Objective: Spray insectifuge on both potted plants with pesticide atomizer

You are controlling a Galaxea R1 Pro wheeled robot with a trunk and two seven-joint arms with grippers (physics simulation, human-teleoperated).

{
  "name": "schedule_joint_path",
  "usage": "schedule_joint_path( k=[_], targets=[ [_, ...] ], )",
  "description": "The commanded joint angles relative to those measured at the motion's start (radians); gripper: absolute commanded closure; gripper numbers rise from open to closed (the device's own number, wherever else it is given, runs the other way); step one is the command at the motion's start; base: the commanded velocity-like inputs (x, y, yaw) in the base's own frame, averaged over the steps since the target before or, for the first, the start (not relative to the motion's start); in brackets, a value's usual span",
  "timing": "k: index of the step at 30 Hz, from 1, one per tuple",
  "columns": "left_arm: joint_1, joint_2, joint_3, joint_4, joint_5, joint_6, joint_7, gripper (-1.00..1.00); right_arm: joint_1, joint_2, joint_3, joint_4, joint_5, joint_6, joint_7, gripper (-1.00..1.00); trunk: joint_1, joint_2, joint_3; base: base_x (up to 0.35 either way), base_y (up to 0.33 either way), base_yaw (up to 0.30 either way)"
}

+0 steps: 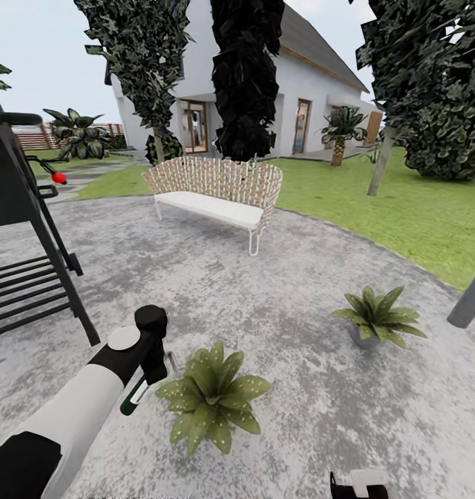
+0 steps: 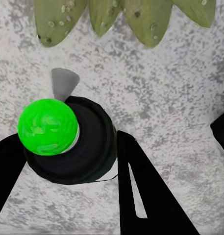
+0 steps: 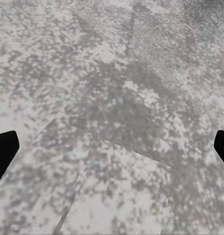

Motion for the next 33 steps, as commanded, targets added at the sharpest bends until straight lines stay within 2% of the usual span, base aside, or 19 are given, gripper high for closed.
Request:
schedule_joint_path(
  k=[1,4,16,18,19,21,23,25,33],
  targets=[
    [-0.001,0.001,-0.004,-0.001,-0.007,0.010,-0.009,1.00,-0.001,0.000,-0.008,0.001,0.011,-0.003,-0.003,-1.00,0.000,0.000,-0.001,0.012,-0.002,0.278],
    [-0.001,0.001,-0.005,-0.001,-0.006,0.010,-0.009,1.00,-0.001,0.000,-0.008,0.001,0.011,-0.003,-0.003,-1.00,0.000,0.000,-0.001,0.002,-0.010,0.258],
    [-0.001,0.002,-0.004,-0.001,-0.009,0.011,-0.009,1.00,-0.001,0.000,-0.008,0.001,0.011,-0.004,-0.003,-1.00,0.000,0.000,-0.001,-0.150,-0.174,0.057],
    [0.000,0.003,0.000,0.000,-0.008,0.011,-0.009,1.00,-0.001,0.001,-0.008,0.001,0.011,-0.004,-0.003,-1.00,0.000,0.000,-0.001,-0.010,-0.022,0.257],
    [0.001,-0.004,0.014,-0.001,-0.008,0.012,-0.009,1.00,-0.001,0.001,-0.008,0.001,0.011,-0.004,-0.003,-1.00,0.000,0.000,-0.001,-0.003,-0.007,0.270],
    [0.000,-0.010,0.031,-0.002,-0.014,0.032,-0.009,1.00,-0.001,0.000,-0.009,0.000,0.011,-0.004,-0.003,-1.00,0.000,0.000,-0.001,-0.001,-0.002,0.128],
    [-0.002,-0.012,0.030,-0.007,-0.016,0.086,-0.009,1.00,-0.001,0.000,-0.008,0.000,0.011,-0.003,-0.003,-1.00,0.000,0.000,-0.001,0.000,0.000,0.027],
    [-0.002,-0.013,0.029,-0.012,-0.016,0.108,-0.009,1.00,-0.001,0.000,-0.008,0.000,0.011,-0.004,-0.003,-1.00,0.000,0.000,-0.001,0.000,0.000,0.008],
    [-0.002,-0.014,0.027,-0.015,-0.014,0.116,-0.009,1.00,-0.001,-0.002,-0.009,0.001,0.011,-0.004,-0.002,-1.00,0.000,0.000,-0.001,0.003,-0.003,0.000]
  ],
)
